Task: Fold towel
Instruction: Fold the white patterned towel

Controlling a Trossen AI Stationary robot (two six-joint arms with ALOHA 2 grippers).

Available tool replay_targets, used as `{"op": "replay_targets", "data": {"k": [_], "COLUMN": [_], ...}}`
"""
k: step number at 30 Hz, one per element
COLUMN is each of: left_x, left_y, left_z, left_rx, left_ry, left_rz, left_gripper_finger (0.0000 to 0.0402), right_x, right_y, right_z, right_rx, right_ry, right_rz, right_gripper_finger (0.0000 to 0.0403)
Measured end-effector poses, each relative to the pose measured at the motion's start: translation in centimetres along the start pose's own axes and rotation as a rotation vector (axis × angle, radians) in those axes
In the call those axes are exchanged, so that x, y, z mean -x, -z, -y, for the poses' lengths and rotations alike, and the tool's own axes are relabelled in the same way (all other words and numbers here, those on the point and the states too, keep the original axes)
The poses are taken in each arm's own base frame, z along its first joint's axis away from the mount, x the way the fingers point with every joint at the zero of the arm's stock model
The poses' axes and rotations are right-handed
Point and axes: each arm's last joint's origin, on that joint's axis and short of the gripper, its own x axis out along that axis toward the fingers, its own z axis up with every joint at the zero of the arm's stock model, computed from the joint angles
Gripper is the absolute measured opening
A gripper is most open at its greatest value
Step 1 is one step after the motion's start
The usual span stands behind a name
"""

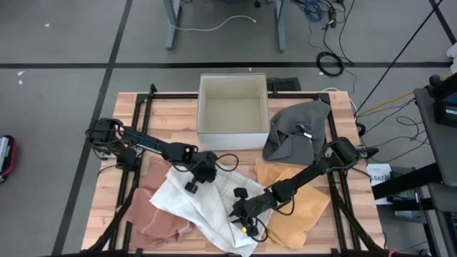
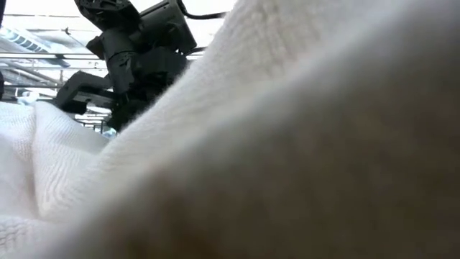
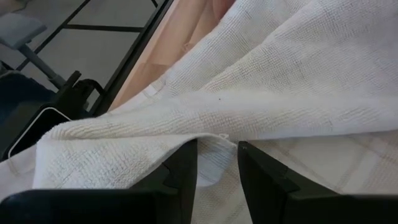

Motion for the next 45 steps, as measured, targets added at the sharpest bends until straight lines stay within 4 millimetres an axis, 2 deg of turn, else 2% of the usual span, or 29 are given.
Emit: {"op": "replay_targets", "data": {"k": [6,9,16,23,26,29,33,37,41,45], "left_x": [0.0,0.6,4.5,10.7,12.9,14.0,14.1,12.5,10.2,7.6], "left_y": [-0.2,-1.2,-5.2,-10.0,-11.5,-12.3,-11.7,-10.1,-7.8,-5.5], "left_z": [0.5,0.5,1.8,6.3,9.3,12.6,16.4,18.7,19.4,19.5], "left_rx": [-0.059,-0.079,-0.141,-0.246,-0.292,-0.363,-0.432,-0.373,-0.24,-0.103], "left_ry": [-0.014,-0.05,-0.13,-0.311,-0.396,-0.46,-0.477,-0.444,-0.375,-0.317], "left_rz": [-0.015,-0.022,-0.111,-0.195,-0.197,-0.164,-0.155,-0.178,-0.231,-0.275], "left_gripper_finger": [0.0003,0.0002,0.0001,0.0001,0.0001,0.0,0.0,0.0,0.0003,0.002], "right_x": [0.0,0.0,0.7,3.1,4.4,5.7,7.0,7.5,7.1,5.4], "right_y": [0.0,0.1,-0.2,-0.7,-1.0,-1.4,-2.2,-2.3,-1.9,-0.6], "right_z": [-0.1,-0.1,-0.8,-1.4,-1.9,-2.5,-3.4,-4.1,-4.4,-4.6], "right_rx": [0.013,0.015,0.045,0.061,0.067,0.082,0.083,0.05,-0.009,-0.064], "right_ry": [-0.002,-0.008,-0.018,0.081,0.138,0.179,0.173,0.098,0.021,-0.059], "right_rz": [-0.001,-0.004,-0.018,-0.103,-0.122,-0.111,-0.076,-0.086,-0.12,-0.172], "right_gripper_finger": [0.0105,0.0105,0.0105,0.0105,0.0105,0.0105,0.0105,0.0105,0.0105,0.0105]}}
